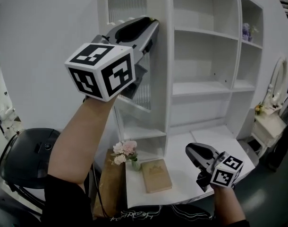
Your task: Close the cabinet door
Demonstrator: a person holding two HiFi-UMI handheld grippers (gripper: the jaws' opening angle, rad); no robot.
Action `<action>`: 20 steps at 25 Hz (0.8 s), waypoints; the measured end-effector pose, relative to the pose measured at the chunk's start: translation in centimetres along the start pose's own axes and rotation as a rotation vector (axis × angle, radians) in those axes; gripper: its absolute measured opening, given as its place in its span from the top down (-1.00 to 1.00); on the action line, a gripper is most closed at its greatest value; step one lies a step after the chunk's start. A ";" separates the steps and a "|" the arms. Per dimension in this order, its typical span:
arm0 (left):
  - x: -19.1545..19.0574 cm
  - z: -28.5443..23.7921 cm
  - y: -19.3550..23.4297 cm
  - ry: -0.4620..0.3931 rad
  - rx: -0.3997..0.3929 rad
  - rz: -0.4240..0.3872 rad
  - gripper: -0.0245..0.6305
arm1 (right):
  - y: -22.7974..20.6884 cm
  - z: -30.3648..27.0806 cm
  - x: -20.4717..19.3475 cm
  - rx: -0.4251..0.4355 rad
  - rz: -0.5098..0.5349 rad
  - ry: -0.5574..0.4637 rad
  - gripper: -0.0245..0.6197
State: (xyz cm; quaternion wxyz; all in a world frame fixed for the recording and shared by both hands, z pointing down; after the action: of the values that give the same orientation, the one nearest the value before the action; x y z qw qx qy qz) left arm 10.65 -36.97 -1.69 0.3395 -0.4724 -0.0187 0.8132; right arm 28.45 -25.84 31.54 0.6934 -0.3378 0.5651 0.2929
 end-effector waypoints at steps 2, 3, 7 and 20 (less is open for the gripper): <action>-0.8 -1.3 -0.6 0.019 0.032 -0.041 0.64 | -0.7 0.5 0.4 0.005 0.004 -0.007 0.73; -1.1 -1.9 -0.8 0.027 0.045 -0.059 0.64 | -1.1 0.8 0.6 0.007 0.007 -0.010 0.73; -2.7 -4.4 -1.5 0.054 0.084 -0.129 0.64 | -2.5 1.7 1.1 0.015 0.011 -0.023 0.73; -7.2 -10.4 -2.0 0.107 0.210 -0.270 0.64 | -7.8 3.2 1.8 0.044 0.018 -0.028 0.73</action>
State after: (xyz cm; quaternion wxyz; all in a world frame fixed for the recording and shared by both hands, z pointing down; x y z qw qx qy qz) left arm 22.12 -42.55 -1.33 0.4936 -0.4702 0.0211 0.7314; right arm 36.79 -27.92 31.23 0.7059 -0.3133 0.5645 0.2914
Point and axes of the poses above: the fingertips, and each gripper's own axes: z backward along the fingers, y to its left, x out of its top, the point moved 7 cm from there along z, backward along the fingers, and after that the axes turned 7 degrees about x, right-handed, at the moved point
